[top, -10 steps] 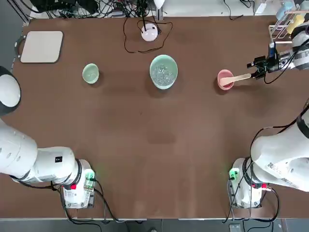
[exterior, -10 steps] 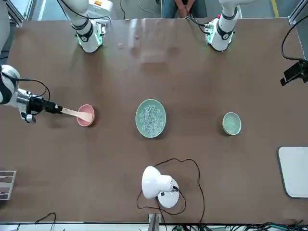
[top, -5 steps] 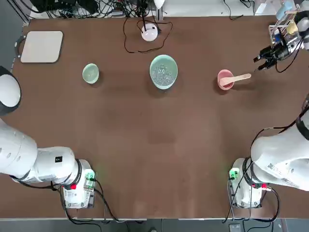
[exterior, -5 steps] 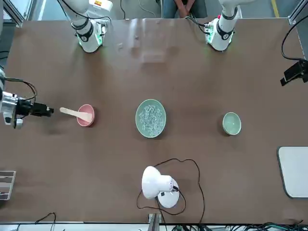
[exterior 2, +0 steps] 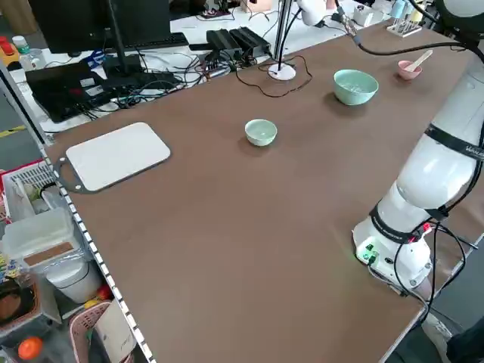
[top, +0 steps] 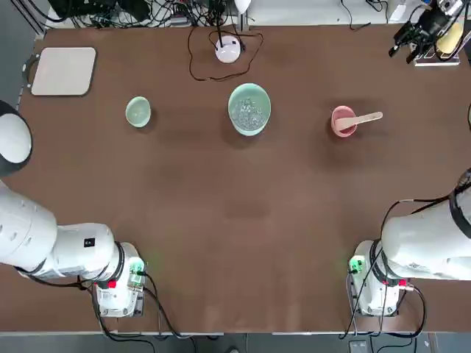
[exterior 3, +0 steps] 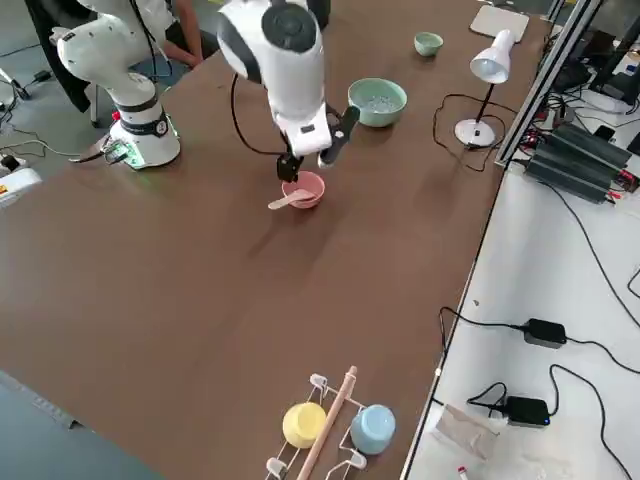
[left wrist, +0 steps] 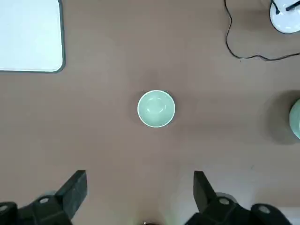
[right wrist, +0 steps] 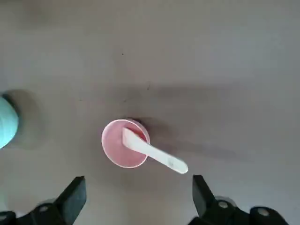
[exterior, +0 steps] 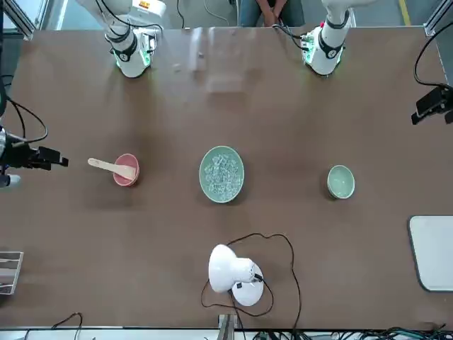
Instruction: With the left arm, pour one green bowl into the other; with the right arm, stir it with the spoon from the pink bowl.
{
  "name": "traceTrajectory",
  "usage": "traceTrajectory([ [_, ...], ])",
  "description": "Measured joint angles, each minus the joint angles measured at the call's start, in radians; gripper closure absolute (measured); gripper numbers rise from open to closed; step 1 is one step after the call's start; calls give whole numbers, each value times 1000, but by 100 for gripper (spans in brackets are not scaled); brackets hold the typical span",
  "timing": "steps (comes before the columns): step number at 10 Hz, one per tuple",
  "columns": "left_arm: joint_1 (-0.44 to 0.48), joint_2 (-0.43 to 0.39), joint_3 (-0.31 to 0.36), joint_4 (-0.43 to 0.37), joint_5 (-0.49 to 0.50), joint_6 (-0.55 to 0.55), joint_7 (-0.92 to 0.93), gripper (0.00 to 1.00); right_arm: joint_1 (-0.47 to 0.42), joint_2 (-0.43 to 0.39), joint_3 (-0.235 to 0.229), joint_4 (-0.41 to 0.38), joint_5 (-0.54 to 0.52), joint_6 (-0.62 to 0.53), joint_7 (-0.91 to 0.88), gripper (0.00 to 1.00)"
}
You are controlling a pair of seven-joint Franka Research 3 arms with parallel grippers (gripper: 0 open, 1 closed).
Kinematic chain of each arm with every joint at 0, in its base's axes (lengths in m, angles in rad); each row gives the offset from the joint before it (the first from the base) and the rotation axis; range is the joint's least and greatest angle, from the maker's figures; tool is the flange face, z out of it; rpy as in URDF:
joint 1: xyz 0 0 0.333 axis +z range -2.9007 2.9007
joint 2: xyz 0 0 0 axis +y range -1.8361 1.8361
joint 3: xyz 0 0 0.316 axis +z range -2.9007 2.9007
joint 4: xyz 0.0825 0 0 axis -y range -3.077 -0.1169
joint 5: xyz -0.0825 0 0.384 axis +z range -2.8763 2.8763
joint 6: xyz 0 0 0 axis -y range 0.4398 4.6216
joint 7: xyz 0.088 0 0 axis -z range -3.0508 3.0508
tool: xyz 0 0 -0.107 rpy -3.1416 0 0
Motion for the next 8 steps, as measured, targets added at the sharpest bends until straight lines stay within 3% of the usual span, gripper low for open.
traceTrajectory([
  [3, -5, 0, -5, 0, 21, 0, 0, 0, 163, -47, 5, 143, -53, -114, 261, 0],
  [5, -5, 0, -6, 0, 21, 0, 0, 0, 203, -49, 4, 231, -88, -179, 311, 0],
  [8, -4, 1, -7, 0, 21, 0, 0, 0, 221, -68, 3, 259, -198, -213, 318, 0],
])
